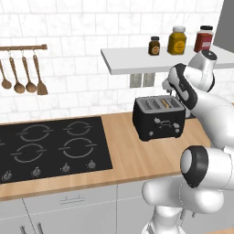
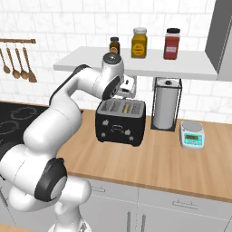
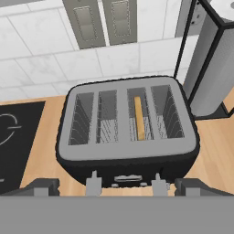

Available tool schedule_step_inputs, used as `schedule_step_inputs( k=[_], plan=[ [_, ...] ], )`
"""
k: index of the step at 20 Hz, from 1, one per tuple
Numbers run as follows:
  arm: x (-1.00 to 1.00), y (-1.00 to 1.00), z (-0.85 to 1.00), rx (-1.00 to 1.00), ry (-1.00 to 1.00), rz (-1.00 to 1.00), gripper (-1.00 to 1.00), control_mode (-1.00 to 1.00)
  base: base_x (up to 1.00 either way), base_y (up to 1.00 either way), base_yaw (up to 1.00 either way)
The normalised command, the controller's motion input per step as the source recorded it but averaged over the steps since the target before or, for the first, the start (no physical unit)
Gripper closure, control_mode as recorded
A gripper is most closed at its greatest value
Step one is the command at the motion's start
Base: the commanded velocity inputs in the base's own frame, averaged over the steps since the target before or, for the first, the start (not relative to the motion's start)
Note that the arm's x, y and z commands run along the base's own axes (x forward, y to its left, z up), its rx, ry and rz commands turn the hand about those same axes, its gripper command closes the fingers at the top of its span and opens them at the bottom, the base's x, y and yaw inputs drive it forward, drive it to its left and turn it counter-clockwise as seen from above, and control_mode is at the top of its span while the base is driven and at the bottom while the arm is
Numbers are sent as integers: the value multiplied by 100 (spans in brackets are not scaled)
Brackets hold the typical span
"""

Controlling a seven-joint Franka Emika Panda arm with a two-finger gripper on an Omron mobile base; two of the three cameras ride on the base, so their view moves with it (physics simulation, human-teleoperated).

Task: Start the toaster. Once the lever pops up, take the bread to the plate on the dining counter.

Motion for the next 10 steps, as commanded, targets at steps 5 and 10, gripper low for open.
schedule_step_inputs(
  k=[5, 10],
  plan=[
    [0, 0, 0, 0, 0, 0, -100, -100, 0, 0, 0],
    [0, 0, 0, 0, 0, 0, -100, -100, 0, 0, 0]
  ],
)
